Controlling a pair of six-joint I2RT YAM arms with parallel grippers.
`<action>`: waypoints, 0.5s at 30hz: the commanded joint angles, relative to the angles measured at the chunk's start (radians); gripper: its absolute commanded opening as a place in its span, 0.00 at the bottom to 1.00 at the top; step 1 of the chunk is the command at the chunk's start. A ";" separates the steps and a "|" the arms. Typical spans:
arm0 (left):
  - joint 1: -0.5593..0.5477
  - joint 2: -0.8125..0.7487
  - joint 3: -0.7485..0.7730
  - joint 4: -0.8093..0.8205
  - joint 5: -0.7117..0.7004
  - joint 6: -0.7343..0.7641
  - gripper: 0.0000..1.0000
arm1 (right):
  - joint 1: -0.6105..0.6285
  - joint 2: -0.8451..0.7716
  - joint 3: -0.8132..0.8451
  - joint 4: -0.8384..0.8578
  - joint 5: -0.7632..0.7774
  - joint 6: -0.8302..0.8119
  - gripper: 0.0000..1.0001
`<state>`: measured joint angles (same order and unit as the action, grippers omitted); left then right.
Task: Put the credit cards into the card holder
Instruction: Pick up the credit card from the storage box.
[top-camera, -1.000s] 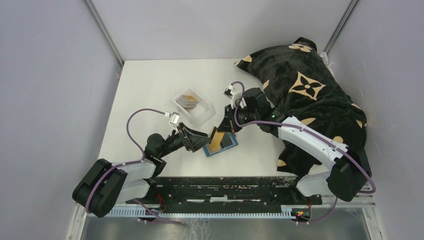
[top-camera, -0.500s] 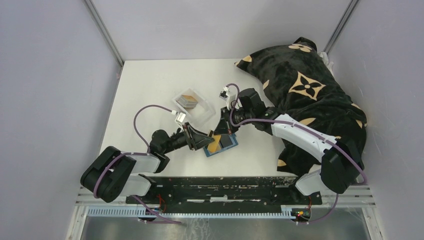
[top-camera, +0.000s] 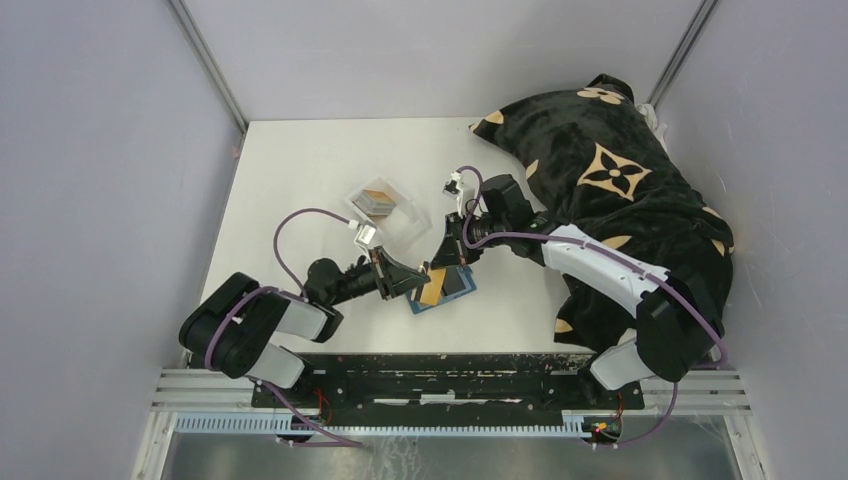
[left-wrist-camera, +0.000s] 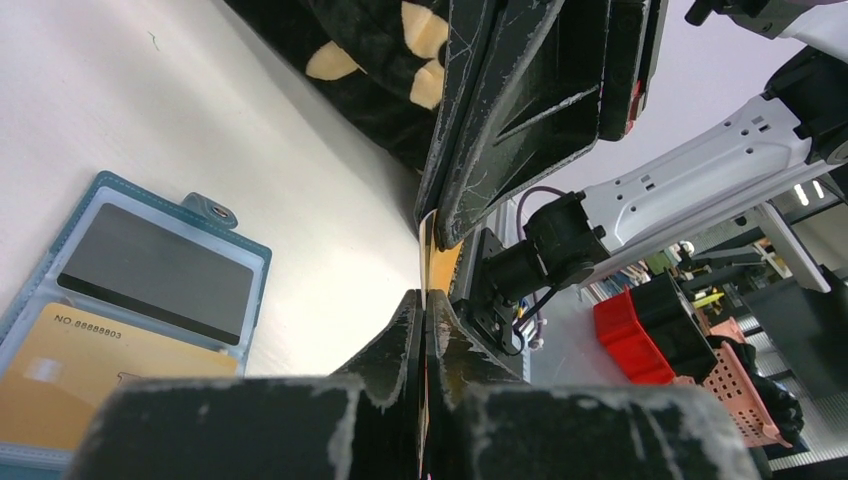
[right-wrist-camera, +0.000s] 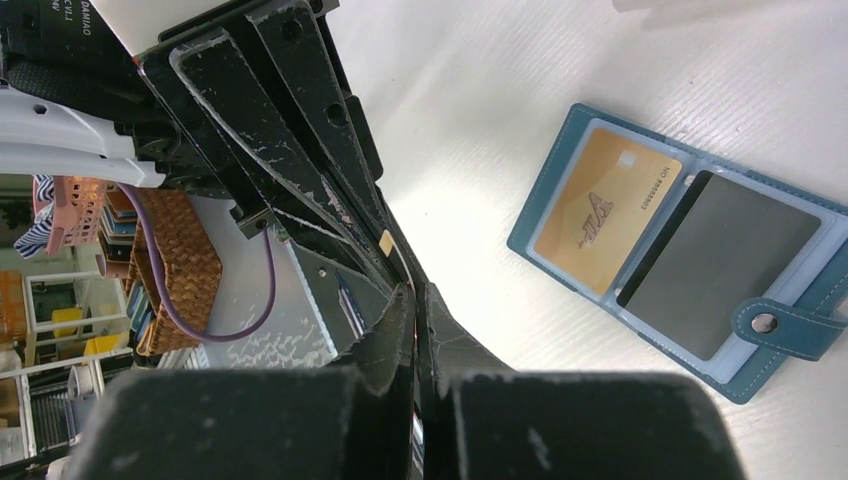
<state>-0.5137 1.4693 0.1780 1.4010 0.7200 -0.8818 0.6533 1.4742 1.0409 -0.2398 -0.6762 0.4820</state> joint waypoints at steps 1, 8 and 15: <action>-0.008 0.014 -0.018 0.075 -0.022 -0.004 0.03 | -0.006 0.011 0.009 0.094 -0.011 0.015 0.02; -0.014 -0.102 -0.092 -0.192 -0.306 0.021 0.03 | -0.011 -0.016 -0.007 0.095 0.138 0.001 0.34; -0.042 -0.314 -0.156 -0.444 -0.579 -0.003 0.03 | -0.009 -0.014 -0.013 0.069 0.288 -0.036 0.40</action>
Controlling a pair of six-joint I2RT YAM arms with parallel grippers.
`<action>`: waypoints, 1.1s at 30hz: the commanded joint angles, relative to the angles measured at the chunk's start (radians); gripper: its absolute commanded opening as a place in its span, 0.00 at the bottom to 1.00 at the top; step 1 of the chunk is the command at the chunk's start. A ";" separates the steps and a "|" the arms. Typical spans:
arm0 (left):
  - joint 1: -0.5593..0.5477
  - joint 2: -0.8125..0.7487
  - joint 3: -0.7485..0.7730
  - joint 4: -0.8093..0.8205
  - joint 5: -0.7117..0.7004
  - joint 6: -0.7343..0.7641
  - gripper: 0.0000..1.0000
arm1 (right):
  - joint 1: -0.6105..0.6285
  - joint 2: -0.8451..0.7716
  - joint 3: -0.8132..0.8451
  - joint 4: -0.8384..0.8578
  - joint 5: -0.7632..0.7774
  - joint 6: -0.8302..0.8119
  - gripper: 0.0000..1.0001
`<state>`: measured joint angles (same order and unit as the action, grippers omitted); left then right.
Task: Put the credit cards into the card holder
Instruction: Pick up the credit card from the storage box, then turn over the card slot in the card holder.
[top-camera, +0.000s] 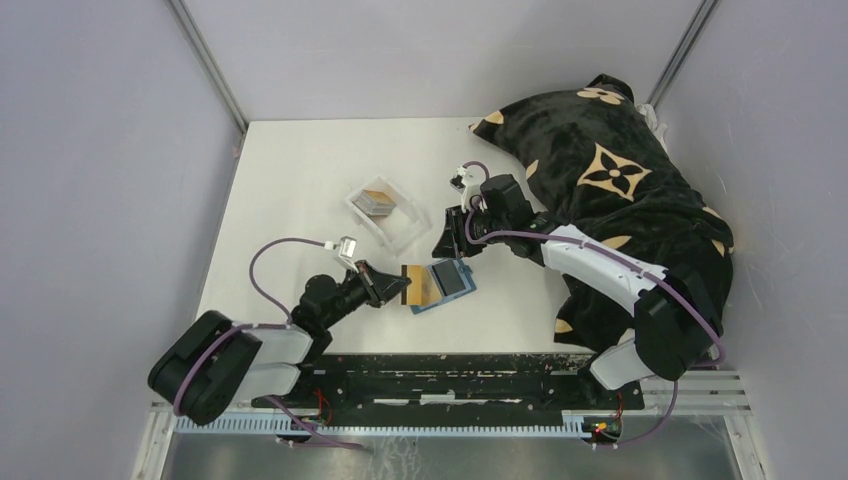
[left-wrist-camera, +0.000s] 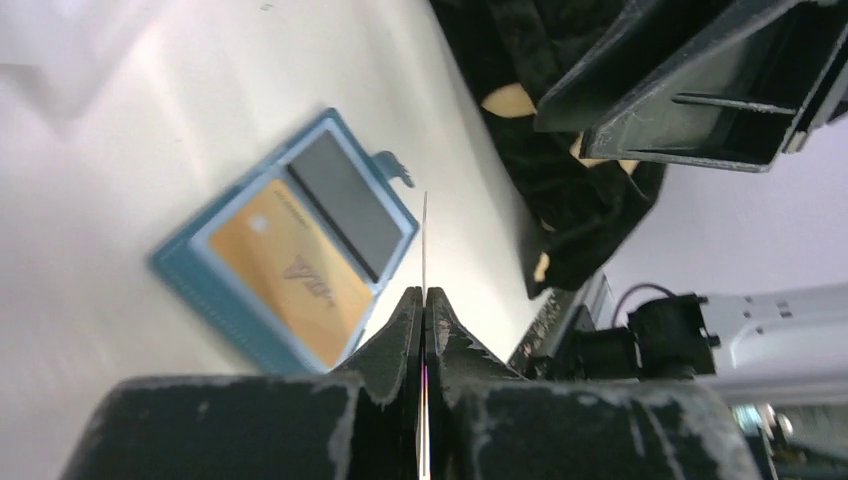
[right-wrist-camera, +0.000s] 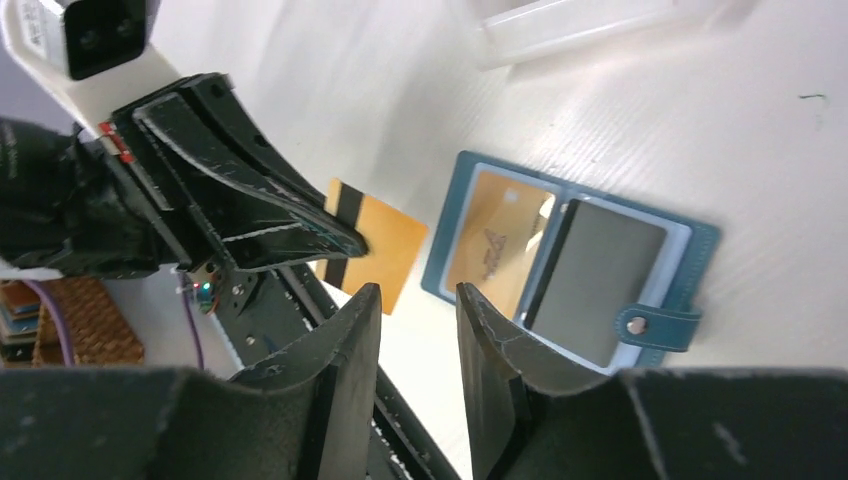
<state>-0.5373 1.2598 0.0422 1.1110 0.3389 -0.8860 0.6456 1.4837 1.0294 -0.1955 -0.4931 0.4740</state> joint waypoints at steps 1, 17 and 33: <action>-0.022 -0.135 -0.026 -0.186 -0.231 -0.006 0.03 | 0.002 -0.014 0.003 0.018 0.120 -0.033 0.39; -0.152 -0.181 -0.070 -0.295 -0.542 -0.168 0.03 | 0.053 0.194 0.060 -0.036 0.316 -0.050 0.02; -0.268 -0.097 -0.072 -0.303 -0.735 -0.281 0.03 | 0.055 0.275 0.070 -0.035 0.324 -0.043 0.01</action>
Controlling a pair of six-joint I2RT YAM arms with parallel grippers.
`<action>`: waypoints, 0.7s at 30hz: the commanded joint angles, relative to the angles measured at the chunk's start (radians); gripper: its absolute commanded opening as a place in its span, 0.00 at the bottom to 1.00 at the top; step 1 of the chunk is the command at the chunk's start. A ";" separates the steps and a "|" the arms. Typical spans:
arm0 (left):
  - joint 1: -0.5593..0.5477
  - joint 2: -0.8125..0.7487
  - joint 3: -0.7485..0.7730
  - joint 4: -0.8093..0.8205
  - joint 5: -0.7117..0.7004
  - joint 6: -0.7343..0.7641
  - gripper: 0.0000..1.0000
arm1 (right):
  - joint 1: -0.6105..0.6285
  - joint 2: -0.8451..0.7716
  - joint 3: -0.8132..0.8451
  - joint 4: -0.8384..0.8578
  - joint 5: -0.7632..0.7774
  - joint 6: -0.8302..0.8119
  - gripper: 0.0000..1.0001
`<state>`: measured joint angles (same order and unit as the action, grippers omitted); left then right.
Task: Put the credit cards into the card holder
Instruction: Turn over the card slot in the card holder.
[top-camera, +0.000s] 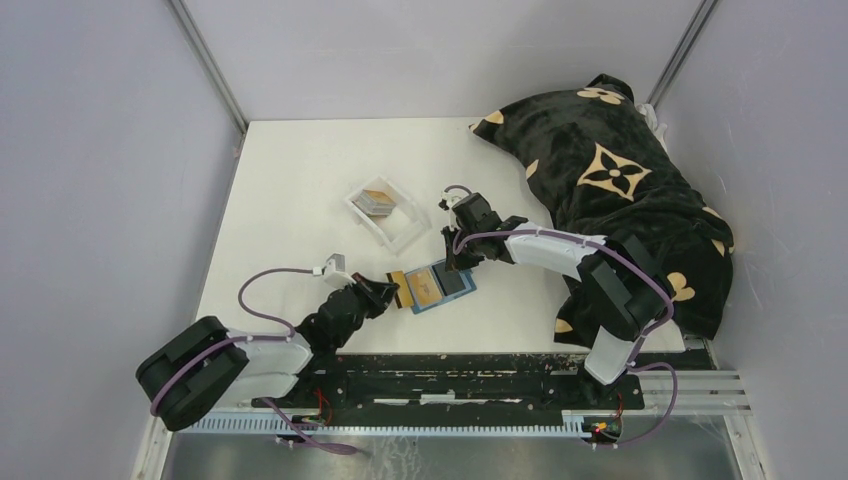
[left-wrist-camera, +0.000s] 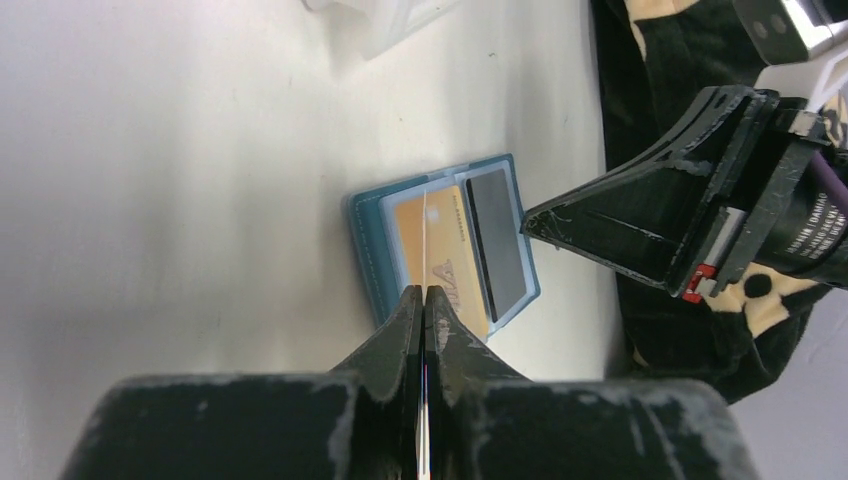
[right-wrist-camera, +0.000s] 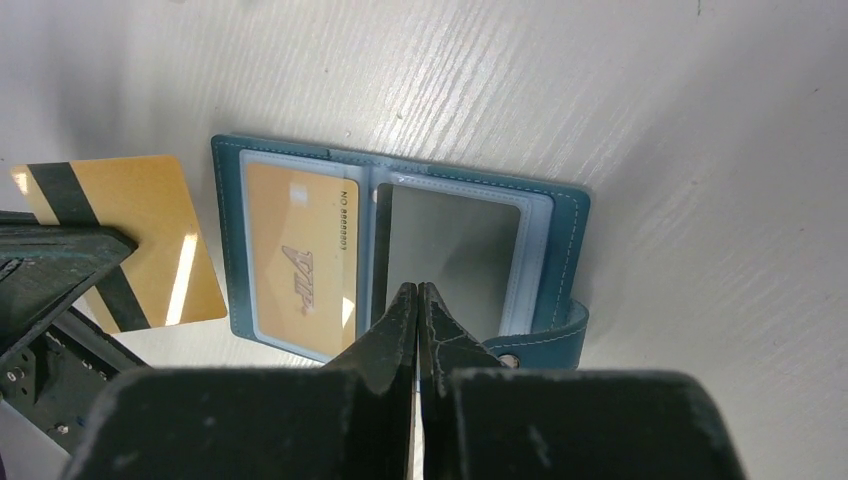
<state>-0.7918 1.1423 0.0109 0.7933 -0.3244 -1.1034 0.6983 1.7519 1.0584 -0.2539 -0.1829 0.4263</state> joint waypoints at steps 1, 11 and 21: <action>-0.016 0.029 -0.039 0.016 -0.079 -0.072 0.03 | 0.003 0.009 0.039 0.024 0.013 0.006 0.01; -0.032 0.106 -0.027 0.068 -0.092 -0.108 0.03 | 0.002 0.027 0.046 0.017 0.015 0.000 0.01; -0.031 0.103 -0.029 0.103 -0.076 -0.132 0.03 | 0.002 0.039 0.046 0.013 0.022 -0.003 0.01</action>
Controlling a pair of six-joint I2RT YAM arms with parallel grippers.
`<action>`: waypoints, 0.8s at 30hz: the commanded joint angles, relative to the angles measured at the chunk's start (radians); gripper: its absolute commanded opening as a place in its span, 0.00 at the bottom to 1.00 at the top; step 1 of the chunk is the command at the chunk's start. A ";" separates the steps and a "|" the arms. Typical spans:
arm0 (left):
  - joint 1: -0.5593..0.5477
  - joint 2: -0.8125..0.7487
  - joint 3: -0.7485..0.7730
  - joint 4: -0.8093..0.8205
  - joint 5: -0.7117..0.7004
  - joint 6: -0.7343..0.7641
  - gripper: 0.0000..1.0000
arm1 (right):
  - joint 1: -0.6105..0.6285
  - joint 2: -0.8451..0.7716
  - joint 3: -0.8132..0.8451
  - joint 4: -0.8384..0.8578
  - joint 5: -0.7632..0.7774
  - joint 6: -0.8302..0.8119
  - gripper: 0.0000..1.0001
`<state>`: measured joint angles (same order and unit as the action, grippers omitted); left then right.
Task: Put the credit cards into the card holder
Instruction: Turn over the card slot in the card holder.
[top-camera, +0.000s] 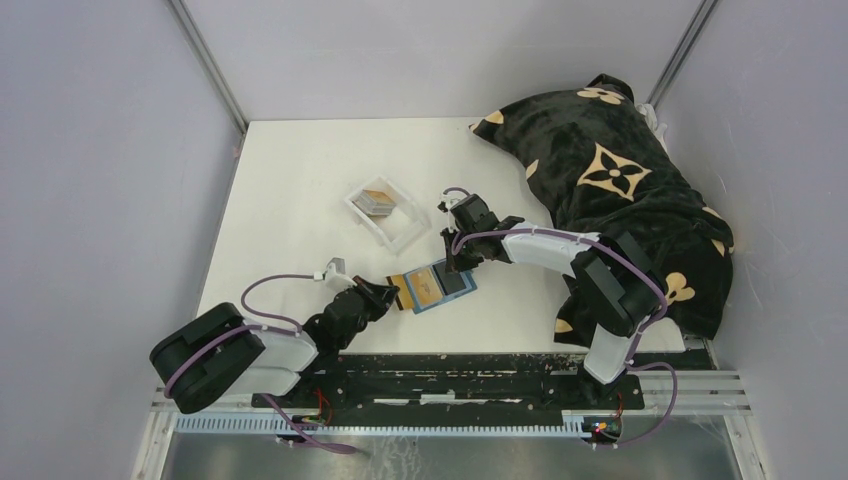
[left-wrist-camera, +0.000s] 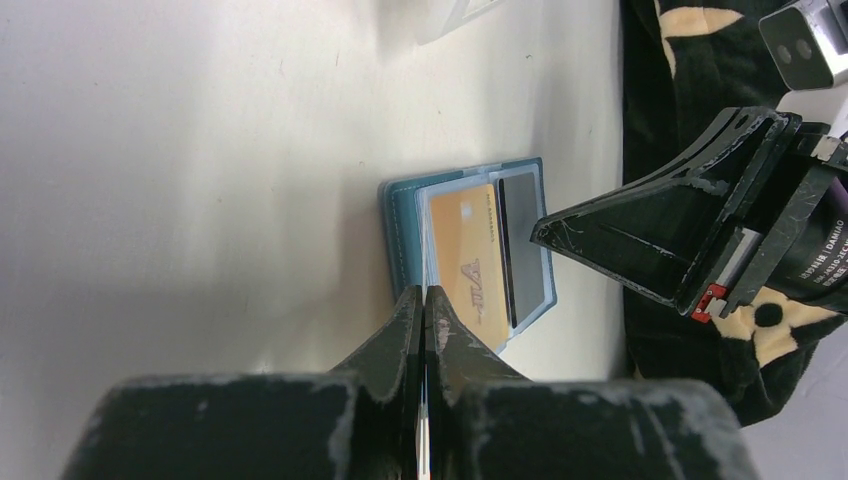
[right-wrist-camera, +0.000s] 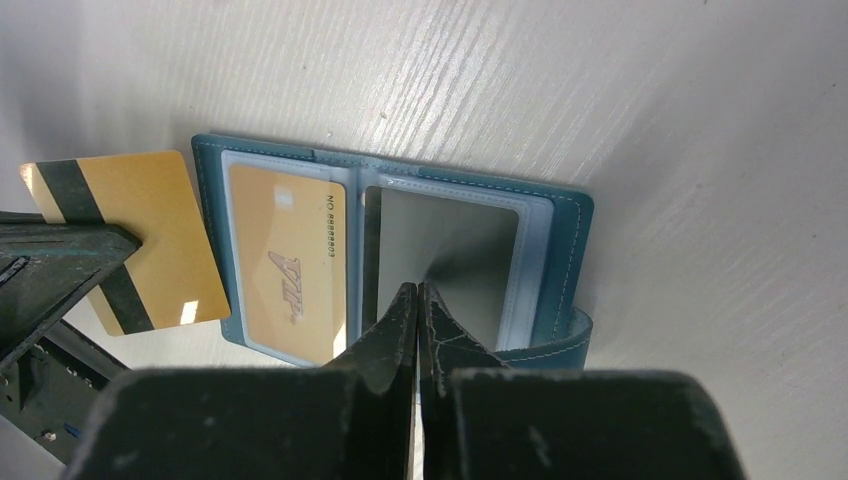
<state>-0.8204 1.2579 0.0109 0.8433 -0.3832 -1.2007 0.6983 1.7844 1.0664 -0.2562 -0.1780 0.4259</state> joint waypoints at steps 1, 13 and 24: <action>-0.005 -0.019 -0.028 0.051 -0.017 -0.036 0.03 | 0.002 0.008 0.037 0.015 0.016 -0.002 0.01; -0.006 0.021 -0.024 0.079 -0.011 -0.065 0.03 | 0.003 0.011 0.033 0.018 0.012 -0.001 0.01; -0.013 0.109 -0.010 0.166 -0.007 -0.101 0.03 | 0.001 0.010 0.027 0.020 0.009 -0.002 0.01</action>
<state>-0.8272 1.3430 0.0105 0.9260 -0.3824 -1.2610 0.6983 1.7985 1.0676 -0.2562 -0.1780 0.4259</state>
